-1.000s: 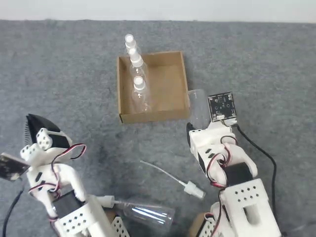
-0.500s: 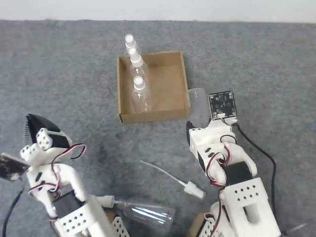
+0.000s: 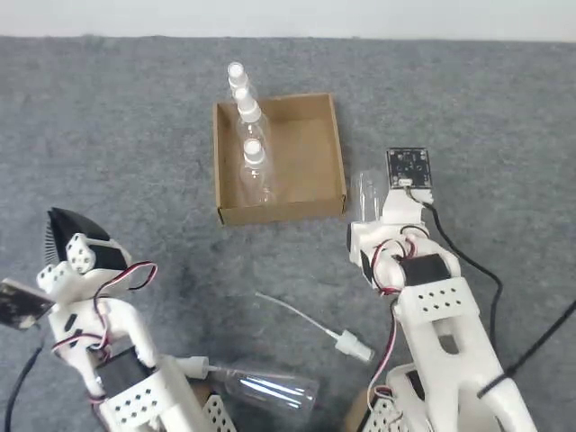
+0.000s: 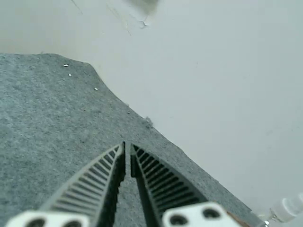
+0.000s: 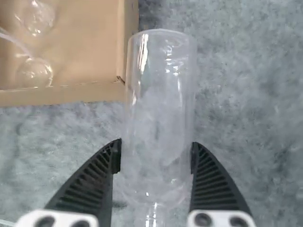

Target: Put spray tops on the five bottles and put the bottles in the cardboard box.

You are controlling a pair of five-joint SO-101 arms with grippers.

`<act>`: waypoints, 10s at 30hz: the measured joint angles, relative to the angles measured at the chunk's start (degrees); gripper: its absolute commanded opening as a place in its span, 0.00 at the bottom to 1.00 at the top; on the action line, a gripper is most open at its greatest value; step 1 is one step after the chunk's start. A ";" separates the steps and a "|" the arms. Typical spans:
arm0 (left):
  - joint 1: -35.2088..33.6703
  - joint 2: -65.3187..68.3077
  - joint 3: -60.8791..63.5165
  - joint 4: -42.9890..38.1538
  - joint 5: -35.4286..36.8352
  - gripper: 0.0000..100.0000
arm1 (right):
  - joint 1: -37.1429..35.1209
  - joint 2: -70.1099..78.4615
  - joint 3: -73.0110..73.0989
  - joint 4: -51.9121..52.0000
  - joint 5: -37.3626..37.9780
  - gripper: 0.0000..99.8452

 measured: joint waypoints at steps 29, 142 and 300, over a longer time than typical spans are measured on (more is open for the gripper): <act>0.00 0.00 0.00 0.00 0.00 0.02 | 7.03 22.86 -20.57 11.87 -30.95 0.08; 0.00 0.00 0.00 0.00 0.00 0.02 | 1.58 21.10 -26.29 38.95 77.36 0.37; 0.00 0.00 0.00 0.00 0.00 0.02 | -3.52 39.38 -42.20 38.51 25.41 0.01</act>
